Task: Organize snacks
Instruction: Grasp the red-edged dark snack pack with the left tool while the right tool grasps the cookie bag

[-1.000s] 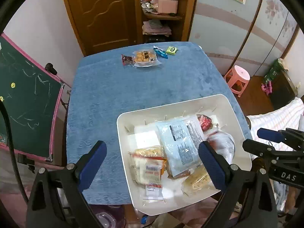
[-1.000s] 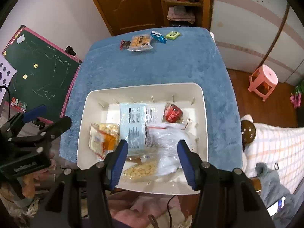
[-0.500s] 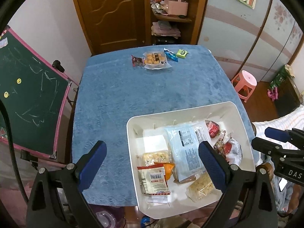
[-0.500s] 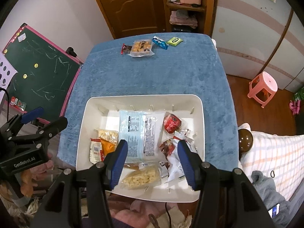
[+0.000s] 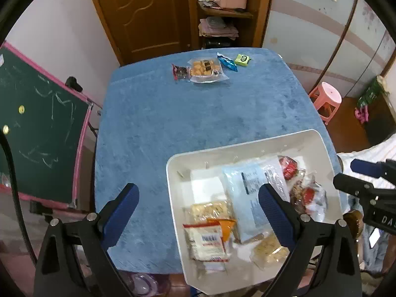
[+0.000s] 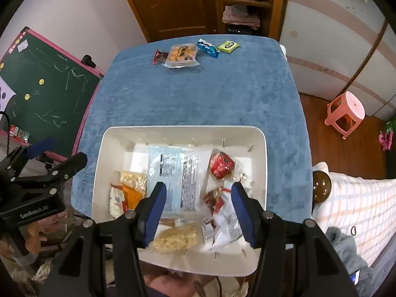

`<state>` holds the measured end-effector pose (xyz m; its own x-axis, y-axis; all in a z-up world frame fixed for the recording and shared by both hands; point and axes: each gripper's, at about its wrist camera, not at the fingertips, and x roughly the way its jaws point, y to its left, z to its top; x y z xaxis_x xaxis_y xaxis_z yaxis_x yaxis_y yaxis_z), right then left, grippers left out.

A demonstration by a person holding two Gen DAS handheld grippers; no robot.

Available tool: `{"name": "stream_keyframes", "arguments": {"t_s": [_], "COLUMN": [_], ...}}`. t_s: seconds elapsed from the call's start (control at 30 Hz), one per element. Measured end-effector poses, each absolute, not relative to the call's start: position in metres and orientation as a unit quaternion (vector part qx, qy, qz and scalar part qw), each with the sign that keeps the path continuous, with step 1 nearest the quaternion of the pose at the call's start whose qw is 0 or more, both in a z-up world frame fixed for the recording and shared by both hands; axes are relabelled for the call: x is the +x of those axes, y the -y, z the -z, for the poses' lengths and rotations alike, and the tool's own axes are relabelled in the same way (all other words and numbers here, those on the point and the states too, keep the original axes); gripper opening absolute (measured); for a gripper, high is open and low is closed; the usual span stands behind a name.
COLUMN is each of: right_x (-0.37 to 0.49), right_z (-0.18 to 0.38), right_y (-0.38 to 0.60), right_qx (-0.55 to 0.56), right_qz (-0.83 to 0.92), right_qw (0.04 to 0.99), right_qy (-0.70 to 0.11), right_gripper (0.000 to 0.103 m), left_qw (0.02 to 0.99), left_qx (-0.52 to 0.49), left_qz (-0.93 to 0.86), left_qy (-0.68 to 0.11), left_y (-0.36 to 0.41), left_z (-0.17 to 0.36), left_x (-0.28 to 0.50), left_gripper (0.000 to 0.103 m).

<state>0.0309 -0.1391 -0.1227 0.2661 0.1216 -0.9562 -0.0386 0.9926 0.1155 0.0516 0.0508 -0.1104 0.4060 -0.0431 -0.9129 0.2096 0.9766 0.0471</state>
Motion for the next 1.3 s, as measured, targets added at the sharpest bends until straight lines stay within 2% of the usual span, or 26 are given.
{"name": "stream_keyframes", "arguments": {"t_s": [0.27,0.57,0.67,0.8,0.93,1.13,1.3], "right_x": [0.100,0.235,0.281,0.339,0.381,0.406,0.414], "right_z": [0.113,0.077,0.082,0.120,0.186,0.273,0.308], "right_y": [0.134,0.129,0.127,0.122,0.118,0.118,0.118], "right_qx": [0.020,0.005,0.018,0.040,0.051,0.089,0.138], "right_qz": [-0.077,-0.115,-0.122,-0.123,-0.099,-0.076,-0.093], "right_qw": [0.799,0.829,0.826,0.808,0.784,0.741,0.730], "right_qy": [-0.596,-0.547,-0.550,-0.575,-0.610,-0.661,-0.663], "right_gripper": [0.055,0.055,0.061,0.063,0.063,0.063,0.063], "left_qw": [0.843,0.857,0.859,0.856,0.837,0.803,0.792], "left_qx": [0.136,0.155,0.167,0.171,0.181,0.217,0.192], "left_qz": [0.069,0.044,0.043,0.059,0.101,0.122,0.136], "left_qy": [-0.515,-0.489,-0.482,-0.484,-0.506,-0.542,-0.563], "left_y": [-0.054,-0.067,-0.067,-0.067,-0.062,-0.057,-0.063], "left_z": [0.089,0.051,0.050,0.071,0.123,0.200,0.229], "left_x": [0.115,0.241,0.279,0.324,0.364,0.397,0.412], "left_gripper": [0.097,0.097,0.097,0.097,0.097,0.097,0.097]}}
